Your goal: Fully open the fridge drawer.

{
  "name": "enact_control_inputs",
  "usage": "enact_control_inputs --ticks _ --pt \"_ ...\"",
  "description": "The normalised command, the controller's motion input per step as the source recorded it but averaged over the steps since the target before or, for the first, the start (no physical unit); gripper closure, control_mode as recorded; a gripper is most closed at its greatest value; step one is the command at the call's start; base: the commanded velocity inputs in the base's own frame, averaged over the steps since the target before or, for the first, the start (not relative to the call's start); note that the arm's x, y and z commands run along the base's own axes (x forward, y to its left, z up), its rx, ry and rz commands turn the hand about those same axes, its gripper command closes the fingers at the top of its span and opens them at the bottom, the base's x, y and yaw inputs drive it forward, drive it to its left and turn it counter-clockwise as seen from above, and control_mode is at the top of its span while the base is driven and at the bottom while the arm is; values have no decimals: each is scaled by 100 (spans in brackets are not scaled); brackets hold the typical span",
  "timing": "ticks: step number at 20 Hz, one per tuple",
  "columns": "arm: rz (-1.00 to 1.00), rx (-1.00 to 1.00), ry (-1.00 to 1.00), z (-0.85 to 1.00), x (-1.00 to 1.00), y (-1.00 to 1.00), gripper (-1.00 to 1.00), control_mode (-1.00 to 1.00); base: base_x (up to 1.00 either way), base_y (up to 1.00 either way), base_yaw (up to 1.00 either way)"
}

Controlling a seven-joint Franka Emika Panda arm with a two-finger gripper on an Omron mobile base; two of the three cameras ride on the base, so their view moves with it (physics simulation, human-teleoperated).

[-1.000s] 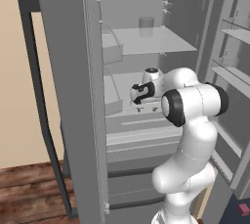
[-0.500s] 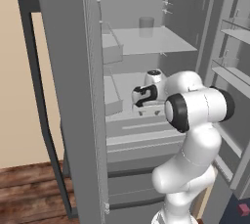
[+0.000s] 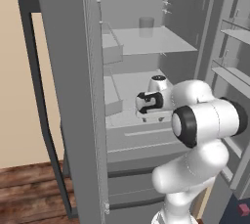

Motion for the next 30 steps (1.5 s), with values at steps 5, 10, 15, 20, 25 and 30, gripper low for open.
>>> enact_control_inputs --ticks 5,10,15,20,25,30 --pt "0 0 0 -54 -100 -38 -100 -100 0 0 0" --pt "0 0 0 -51 -100 -37 -100 -100 0 0 0" --pt "0 0 0 -49 -100 -35 -100 -100 0 0 0" --pt "0 0 0 -54 -100 -40 -100 -100 0 0 0" --pt "0 0 0 -63 -100 -40 -100 -100 0 0 0" --pt "0 0 0 -69 -100 -41 -100 -100 0 0 0"
